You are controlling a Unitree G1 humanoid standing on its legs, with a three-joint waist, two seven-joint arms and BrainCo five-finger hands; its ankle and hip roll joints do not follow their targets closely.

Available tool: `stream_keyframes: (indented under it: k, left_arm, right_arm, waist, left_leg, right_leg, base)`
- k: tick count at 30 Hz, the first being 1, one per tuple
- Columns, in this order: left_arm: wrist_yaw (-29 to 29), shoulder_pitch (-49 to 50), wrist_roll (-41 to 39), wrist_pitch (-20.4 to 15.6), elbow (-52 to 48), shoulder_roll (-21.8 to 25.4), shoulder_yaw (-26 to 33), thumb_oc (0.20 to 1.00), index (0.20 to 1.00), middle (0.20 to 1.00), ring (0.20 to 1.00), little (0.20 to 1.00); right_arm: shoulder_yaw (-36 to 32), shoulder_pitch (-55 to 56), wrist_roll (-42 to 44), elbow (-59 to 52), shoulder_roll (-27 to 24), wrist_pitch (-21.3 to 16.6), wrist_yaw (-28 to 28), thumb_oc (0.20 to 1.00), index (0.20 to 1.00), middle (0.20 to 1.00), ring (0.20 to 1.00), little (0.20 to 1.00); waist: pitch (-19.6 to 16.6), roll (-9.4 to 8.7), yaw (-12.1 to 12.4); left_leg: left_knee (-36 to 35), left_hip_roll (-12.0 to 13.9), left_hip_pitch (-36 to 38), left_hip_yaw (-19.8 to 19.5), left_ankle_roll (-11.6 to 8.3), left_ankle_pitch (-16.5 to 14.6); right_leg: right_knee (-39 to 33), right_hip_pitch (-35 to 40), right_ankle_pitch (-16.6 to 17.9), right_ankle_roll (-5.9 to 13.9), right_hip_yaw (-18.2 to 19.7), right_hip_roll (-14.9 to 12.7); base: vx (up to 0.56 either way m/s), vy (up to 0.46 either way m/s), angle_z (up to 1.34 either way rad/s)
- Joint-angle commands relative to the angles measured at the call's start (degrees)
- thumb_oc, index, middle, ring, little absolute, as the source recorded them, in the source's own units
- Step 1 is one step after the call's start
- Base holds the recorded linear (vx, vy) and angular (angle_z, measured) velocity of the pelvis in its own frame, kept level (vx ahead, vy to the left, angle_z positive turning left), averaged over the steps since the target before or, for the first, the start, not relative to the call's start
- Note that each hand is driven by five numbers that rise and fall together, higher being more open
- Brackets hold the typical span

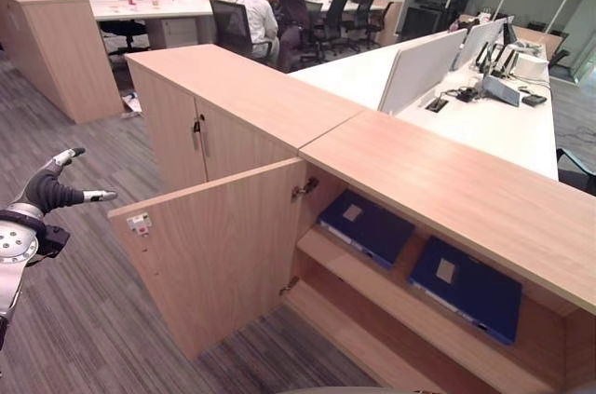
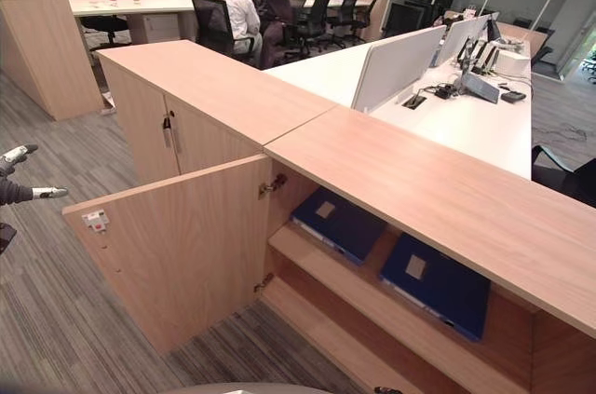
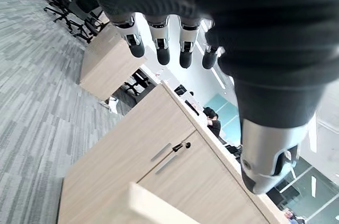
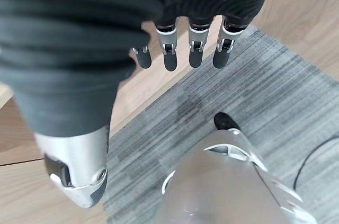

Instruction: Put the empty folder in the office cabinet

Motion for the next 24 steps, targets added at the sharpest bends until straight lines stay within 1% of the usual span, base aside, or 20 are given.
stream_keyframes:
  k: [1, 2, 3, 4, 5, 6, 7, 8, 11, 12, 13, 14, 15, 16, 17, 19, 20, 21, 22, 24]
  left_arm:
    - [1.64, -3.20, 0.02, -3.05, -1.56, 1.54, 0.82, 1.000, 1.000, 1.000, 1.000, 1.000]
    - [1.61, -3.10, -0.04, -3.06, -1.48, 1.57, 0.81, 1.000, 1.000, 1.000, 1.000, 1.000]
    - [1.56, -3.12, -0.17, -3.08, -1.50, 1.36, 0.72, 1.000, 1.000, 1.000, 1.000, 1.000]
    - [1.45, -2.88, -0.36, -3.07, -1.45, 0.96, 0.67, 1.000, 1.000, 1.000, 1.000, 1.000]
    - [1.32, -2.70, -0.66, -3.02, -1.47, 0.56, 0.55, 1.000, 1.000, 1.000, 1.000, 1.000]
    - [1.32, -2.64, -0.65, -3.01, -1.43, 0.61, 0.54, 1.000, 1.000, 1.000, 1.000, 1.000]
    - [1.16, -2.65, -0.79, -2.96, -1.44, 0.23, 0.31, 1.000, 1.000, 1.000, 1.000, 1.000]
    - [0.99, -2.49, -0.93, -2.85, -1.43, -0.57, 0.05, 1.000, 1.000, 1.000, 1.000, 1.000]
    - [0.58, -2.50, -1.52, -2.54, -0.70, -2.31, -0.76, 1.000, 1.000, 1.000, 1.000, 1.000]
    - [0.44, -2.43, -1.83, -2.47, -0.47, -2.98, -1.03, 1.000, 1.000, 1.000, 1.000, 1.000]
    - [0.32, -2.50, -2.05, -2.41, -0.26, -3.57, -1.29, 1.000, 1.000, 1.000, 1.000, 1.000]
    - [0.12, -2.88, -2.06, -2.29, 0.54, -4.79, -2.33, 1.000, 1.000, 1.000, 1.000, 1.000]
    - [0.13, -2.83, -2.05, -2.28, 0.59, -4.75, -2.35, 1.000, 1.000, 1.000, 1.000, 1.000]
    - [-0.20, -3.03, -1.96, -2.07, 1.50, -5.86, -3.19, 1.000, 1.000, 1.000, 1.000, 1.000]
    - [-0.37, -3.06, -1.91, -1.88, 2.13, -6.26, -3.53, 1.000, 1.000, 1.000, 1.000, 1.000]
    - [-0.48, -3.05, -1.93, -1.74, 2.44, -6.49, -3.77, 1.000, 1.000, 1.000, 1.000, 1.000]
    - [-0.64, -2.87, -1.88, -1.55, 2.97, -6.76, -4.03, 1.000, 1.000, 1.000, 1.000, 1.000]
    - [-0.89, -2.83, -1.75, -1.35, 3.65, -6.95, -4.26, 1.000, 1.000, 1.000, 1.000, 1.000]
    - [-1.08, -2.87, -1.29, -1.12, 4.59, -7.16, -4.50, 1.000, 1.000, 1.000, 1.000, 1.000]
    - [-1.61, -2.92, -0.66, -0.58, 6.49, -7.32, -4.85, 1.000, 1.000, 1.000, 1.000, 1.000]
  right_arm:
    - [0.68, -1.82, 0.64, 3.35, -1.50, -0.91, 0.05, 1.000, 1.000, 1.000, 1.000, 1.000]
    - [0.80, -1.74, 0.60, 3.35, -1.46, -0.93, 0.07, 1.000, 1.000, 1.000, 1.000, 1.000]
    - [0.79, -1.81, 0.51, 3.32, -1.55, -0.92, 0.08, 1.000, 1.000, 1.000, 1.000, 1.000]
    - [0.93, -1.88, 0.40, 3.28, -1.56, -0.96, 0.08, 1.000, 1.000, 1.000, 1.000, 1.000]
    - [1.00, -1.96, 0.36, 3.24, -1.58, -0.95, 0.04, 1.000, 1.000, 1.000, 1.000, 1.000]
    - [1.07, -1.92, 0.35, 3.26, -1.54, -0.94, 0.06, 1.000, 1.000, 1.000, 1.000, 1.000]
    - [1.10, -1.99, 0.33, 3.25, -1.56, -0.95, 0.02, 1.000, 1.000, 1.000, 1.000, 1.000]
    - [1.20, -2.28, 0.23, 3.11, -1.45, -0.94, -0.05, 1.000, 1.000, 1.000, 1.000, 1.000]
    - [1.73, -2.40, 0.07, 2.76, -1.03, -0.94, -0.06, 1.000, 1.000, 1.000, 1.000, 1.000]
    - [1.89, -2.40, 0.02, 2.63, -0.94, -0.94, -0.05, 1.000, 1.000, 1.000, 1.000, 1.000]
    - [2.05, -2.42, 0.01, 2.52, -0.83, -0.91, -0.06, 1.000, 1.000, 1.000, 1.000, 1.000]
    - [2.23, -2.59, -0.08, 2.37, -0.79, -0.91, -0.23, 1.000, 1.000, 1.000, 1.000, 1.000]
    - [2.30, -2.54, -0.09, 2.39, -0.74, -0.90, -0.22, 1.000, 1.000, 1.000, 1.000, 1.000]
    - [2.43, -2.76, -0.20, 2.25, -0.85, -0.94, -0.31, 1.000, 1.000, 1.000, 1.000, 1.000]
    - [2.43, -2.88, -0.22, 2.26, -0.97, -0.92, -0.39, 1.000, 1.000, 1.000, 1.000, 1.000]
    - [2.53, -3.00, -0.28, 2.20, -0.97, -0.89, -0.39, 1.000, 1.000, 1.000, 1.000, 1.000]
    - [2.70, -2.89, -0.42, 2.19, -0.94, -0.85, -0.35, 1.000, 1.000, 1.000, 1.000, 1.000]
    - [2.76, -2.91, -0.50, 2.16, -1.03, -0.82, -0.32, 1.000, 1.000, 1.000, 1.000, 1.000]
    - [2.70, -3.03, -0.56, 2.20, -1.11, -0.80, -0.35, 1.000, 1.000, 1.000, 1.000, 1.000]
    - [2.78, -3.24, -0.65, 2.22, -1.25, -0.74, -0.37, 1.000, 1.000, 1.000, 1.000, 1.000]
  waist:
    - [-1.97, 1.53, -0.56]
    - [-2.11, 1.58, -0.52]
    - [-1.93, 1.45, -0.60]
    - [-1.87, 1.41, -0.71]
    - [-1.83, 1.36, -0.76]
    - [-1.98, 1.46, -0.70]
    - [-2.00, 1.44, -0.74]
    - [-1.86, 1.24, -0.84]
    - [-1.71, 0.91, -0.88]
    - [-1.82, 0.88, -0.82]
    - [-1.75, 0.75, -0.88]
    - [-1.68, 0.32, -1.19]
    - [-1.80, 0.44, -1.11]
    - [-1.79, 0.23, -1.49]
    - [-1.79, 0.20, -1.59]
    - [-1.75, 0.18, -1.60]
    - [-1.88, 0.29, -1.58]
    - [-1.89, 0.27, -1.64]
    - [-1.81, 0.10, -1.78]
    - [-1.73, 0.04, -1.84]
  left_leg:
    - [-0.13, -2.33, -2.75, -2.92, 0.37, -1.67]
    - [-0.31, -2.07, -2.07, -3.34, 0.04, -2.69]
    - [-0.17, -2.35, -2.71, -2.86, 0.39, -1.69]
    - [-0.11, -2.39, -2.66, -2.80, 0.39, -1.71]
    - [-0.11, -2.39, -2.67, -2.85, 0.41, -1.70]
    - [-0.27, -2.11, -2.01, -3.26, 0.06, -2.72]
    - [-0.30, -2.12, -2.01, -3.21, 0.05, -2.71]
    - [-0.10, -2.41, -2.71, -2.76, 0.40, -1.67]
    - [0.02, -2.37, -2.73, -2.69, 0.41, -1.65]
    - [-0.13, -2.07, -2.09, -3.03, 0.06, -2.69]
    - [-0.11, -2.01, -2.04, -2.95, 0.07, -2.77]
    - [0.03, -2.27, -2.78, -2.44, 0.46, -1.75]
    - [-0.12, -1.98, -2.11, -2.83, 0.11, -2.78]
    - [-0.03, -2.19, -2.82, -2.27, 0.48, -1.69]
    - [-0.04, -2.19, -2.85, -2.14, 0.48, -1.70]
    - [-0.04, -2.14, -2.85, -2.08, 0.48, -1.70]
    - [-0.27, -1.78, -2.12, -2.32, 0.13, -2.73]
    - [-0.27, -1.75, -2.12, -2.26, 0.13, -2.72]
    - [-0.14, -2.03, -2.78, -1.86, 0.47, -1.71]
    - [-0.14, -1.96, -2.78, -1.67, 0.44, -1.71]
  right_leg:
    - [-0.94, 2.05, 9.17, 4.12, -2.18, -2.44]
    - [-0.65, 2.33, 8.44, 4.79, -1.44, -2.10]
    - [-1.09, 2.07, 9.21, 4.10, -2.10, -2.39]
    - [-1.28, 2.12, 9.27, 4.07, -1.96, -2.37]
    - [-1.29, 2.07, 9.35, 4.08, -1.89, -2.34]
    - [-0.94, 2.35, 8.59, 4.75, -1.21, -2.03]
    - [-1.07, 2.41, 8.61, 4.75, -1.22, -1.96]
    - [-1.44, 2.18, 9.39, 4.09, -1.94, -2.19]
    - [-1.45, 2.20, 9.41, 4.04, -2.09, -2.11]
    - [-1.18, 2.49, 8.67, 4.67, -1.39, -1.72]
    - [-1.11, 2.48, 8.66, 4.65, -1.34, -1.66]
    - [-1.63, 2.13, 9.56, 3.94, -1.85, -1.86]
    - [-1.27, 2.41, 8.81, 4.59, -1.18, -1.54]
    - [-1.72, 2.02, 9.63, 3.88, -1.72, -1.79]
    - [-1.84, 2.00, 9.70, 3.85, -1.68, -1.74]
    - [-1.87, 1.97, 9.72, 3.82, -1.63, -1.71]
    - [-1.65, 2.32, 9.01, 4.44, -0.96, -1.35]
    - [-1.76, 2.35, 9.00, 4.40, -0.91, -1.28]
    - [-2.21, 2.07, 9.72, 3.73, -1.42, -1.52]
    - [-2.31, 2.11, 9.69, 3.70, -1.43, -1.42]
  base:
    - [0.06, 0.002, -0.02]
    - [0.00, 0.000, 0.00]
    - [0.00, 0.000, 0.00]
    - [-0.06, 0.038, -0.01]
    - [0.06, -0.005, -0.03]
    - [0.06, -0.011, -0.02]
    - [0.01, 0.012, -0.03]
    - [-0.06, 0.029, -0.04]
    - [0.00, 0.002, -0.03]
    - [0.05, -0.020, -0.01]
    - [-0.01, -0.005, -0.04]
    - [0.00, -0.005, -0.05]
    - [-0.06, 0.018, -0.05]
    - [0.00, 0.006, -0.05]
    - [-0.07, 0.025, -0.14]
    - [0.02, -0.006, -0.13]
    - [0.06, -0.014, -0.10]
    - [0.00, 0.004, -0.15]
    - [-0.06, 0.025, -0.14]
    - [0.00, 0.005, -0.08]
